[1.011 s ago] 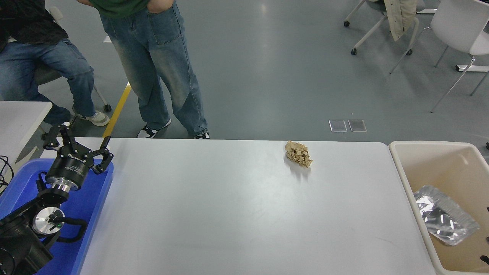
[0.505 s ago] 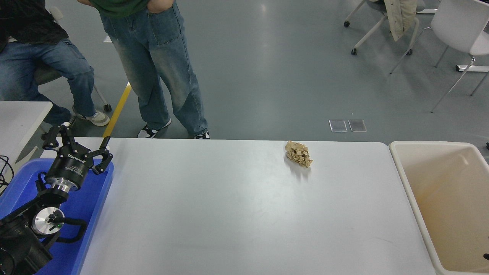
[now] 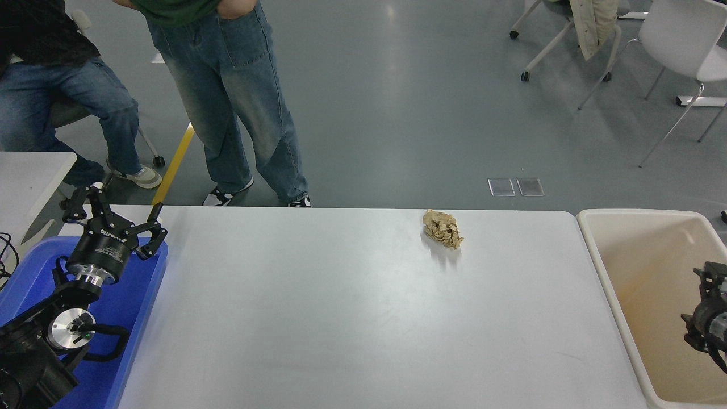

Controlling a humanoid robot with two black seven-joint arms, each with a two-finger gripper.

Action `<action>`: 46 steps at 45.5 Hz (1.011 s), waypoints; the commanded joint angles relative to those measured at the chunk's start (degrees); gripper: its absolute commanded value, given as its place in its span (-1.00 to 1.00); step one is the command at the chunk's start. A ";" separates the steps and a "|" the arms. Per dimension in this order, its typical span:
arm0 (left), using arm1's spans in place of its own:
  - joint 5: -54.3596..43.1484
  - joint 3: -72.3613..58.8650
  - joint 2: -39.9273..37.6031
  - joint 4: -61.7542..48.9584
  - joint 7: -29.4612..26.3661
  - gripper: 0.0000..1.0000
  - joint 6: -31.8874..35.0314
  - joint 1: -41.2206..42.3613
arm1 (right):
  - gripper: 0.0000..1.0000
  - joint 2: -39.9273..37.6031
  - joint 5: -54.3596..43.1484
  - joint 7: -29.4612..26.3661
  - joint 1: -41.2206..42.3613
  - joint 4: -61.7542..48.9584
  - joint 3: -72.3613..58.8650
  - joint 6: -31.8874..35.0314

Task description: Clean the table surface

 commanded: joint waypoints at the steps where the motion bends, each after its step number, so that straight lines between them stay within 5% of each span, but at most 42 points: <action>1: 0.00 0.00 0.00 -0.04 0.06 1.00 0.03 0.01 | 0.98 1.22 0.52 2.08 2.60 5.22 8.61 2.37; 8: 0.00 0.00 0.00 0.05 0.06 1.00 0.03 0.01 | 0.98 -0.27 3.14 2.17 2.86 8.64 12.73 12.11; 17: 0.00 0.00 0.00 0.05 0.06 1.00 0.03 0.01 | 0.98 -0.63 9.39 2.25 -0.56 18.13 19.16 16.87; 38: 0.00 0.00 -0.09 -0.04 0.06 1.00 -0.06 -0.08 | 0.98 9.21 8.34 4.71 -8.83 28.33 25.84 16.87; 46: 0.00 0.00 -0.09 -0.04 0.06 1.00 -0.15 -0.08 | 0.98 11.94 7.99 10.60 -8.48 26.58 26.28 16.79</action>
